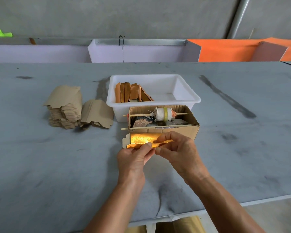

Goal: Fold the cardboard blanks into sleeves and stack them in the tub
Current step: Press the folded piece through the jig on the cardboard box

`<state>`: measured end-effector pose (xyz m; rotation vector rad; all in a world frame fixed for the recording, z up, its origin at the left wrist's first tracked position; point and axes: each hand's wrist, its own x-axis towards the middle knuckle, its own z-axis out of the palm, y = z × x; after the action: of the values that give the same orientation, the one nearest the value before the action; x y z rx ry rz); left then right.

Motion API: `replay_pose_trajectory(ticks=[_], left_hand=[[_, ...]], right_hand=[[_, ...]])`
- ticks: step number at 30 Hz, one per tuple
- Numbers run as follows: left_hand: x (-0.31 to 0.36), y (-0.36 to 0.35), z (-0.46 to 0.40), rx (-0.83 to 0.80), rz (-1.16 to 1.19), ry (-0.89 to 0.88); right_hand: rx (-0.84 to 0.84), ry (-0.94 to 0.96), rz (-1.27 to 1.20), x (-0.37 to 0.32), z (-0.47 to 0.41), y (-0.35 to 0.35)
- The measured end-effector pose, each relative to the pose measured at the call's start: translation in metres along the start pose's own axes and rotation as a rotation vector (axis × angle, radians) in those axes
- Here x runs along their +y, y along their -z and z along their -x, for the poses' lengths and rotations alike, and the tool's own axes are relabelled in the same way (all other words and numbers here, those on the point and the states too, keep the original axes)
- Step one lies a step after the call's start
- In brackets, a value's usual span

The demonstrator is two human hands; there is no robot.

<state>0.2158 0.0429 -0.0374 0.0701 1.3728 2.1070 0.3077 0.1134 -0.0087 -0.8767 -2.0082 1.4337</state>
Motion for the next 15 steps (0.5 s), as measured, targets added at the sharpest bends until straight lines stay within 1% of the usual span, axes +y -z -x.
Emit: replay_pose_trajectory(ticks=[15], left_hand=[[0.0, 0.002, 0.0005, -0.029, -0.011, -0.035]], right_hand=[[-0.022, -0.008, 0.05, 0.0027, -0.0032, 0.001]])
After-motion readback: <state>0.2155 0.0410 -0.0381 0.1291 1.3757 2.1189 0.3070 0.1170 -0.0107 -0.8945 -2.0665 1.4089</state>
